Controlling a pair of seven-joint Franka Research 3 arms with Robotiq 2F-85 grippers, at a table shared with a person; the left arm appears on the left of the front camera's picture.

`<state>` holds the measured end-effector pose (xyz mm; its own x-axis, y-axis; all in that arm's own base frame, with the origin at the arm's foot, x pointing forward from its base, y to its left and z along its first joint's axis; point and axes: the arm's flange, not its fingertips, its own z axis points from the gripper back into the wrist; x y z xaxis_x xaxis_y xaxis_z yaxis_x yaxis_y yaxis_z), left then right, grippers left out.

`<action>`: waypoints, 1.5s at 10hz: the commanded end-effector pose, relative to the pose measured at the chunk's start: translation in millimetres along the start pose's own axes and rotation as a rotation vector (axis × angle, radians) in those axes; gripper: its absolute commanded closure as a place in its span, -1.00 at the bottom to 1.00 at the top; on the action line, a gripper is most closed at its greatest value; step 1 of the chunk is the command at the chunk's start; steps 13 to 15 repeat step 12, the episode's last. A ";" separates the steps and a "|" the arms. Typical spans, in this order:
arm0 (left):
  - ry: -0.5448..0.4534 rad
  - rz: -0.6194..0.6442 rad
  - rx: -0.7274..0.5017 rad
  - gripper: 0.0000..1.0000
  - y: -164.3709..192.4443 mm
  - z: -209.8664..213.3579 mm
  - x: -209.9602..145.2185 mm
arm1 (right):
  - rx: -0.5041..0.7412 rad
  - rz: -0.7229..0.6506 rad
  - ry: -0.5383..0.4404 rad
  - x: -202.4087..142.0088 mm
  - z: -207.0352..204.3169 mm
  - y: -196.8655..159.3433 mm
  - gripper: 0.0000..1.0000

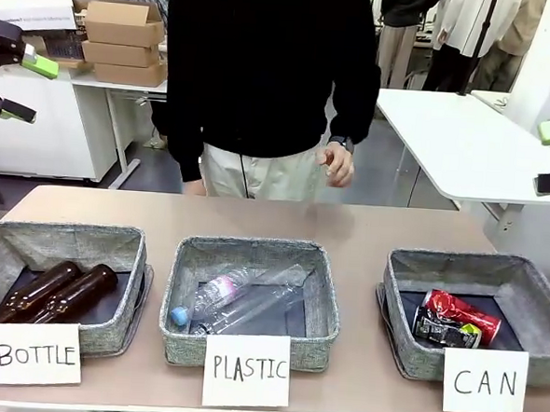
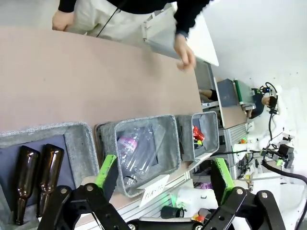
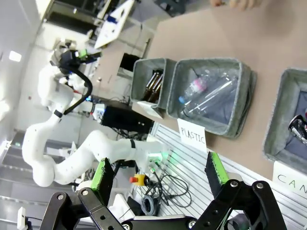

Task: Sort the can waste into the basket.
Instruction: Pick up the can waste from the table and place it in the right Fabric basket.

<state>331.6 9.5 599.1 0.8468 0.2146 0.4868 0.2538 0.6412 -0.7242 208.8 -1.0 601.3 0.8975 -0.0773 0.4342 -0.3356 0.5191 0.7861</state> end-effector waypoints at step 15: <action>0.002 -0.005 -0.014 -1.00 2.0 0.2 0.2 | -0.001 0.010 0.005 -1.0 4.2 -3.1 -1.00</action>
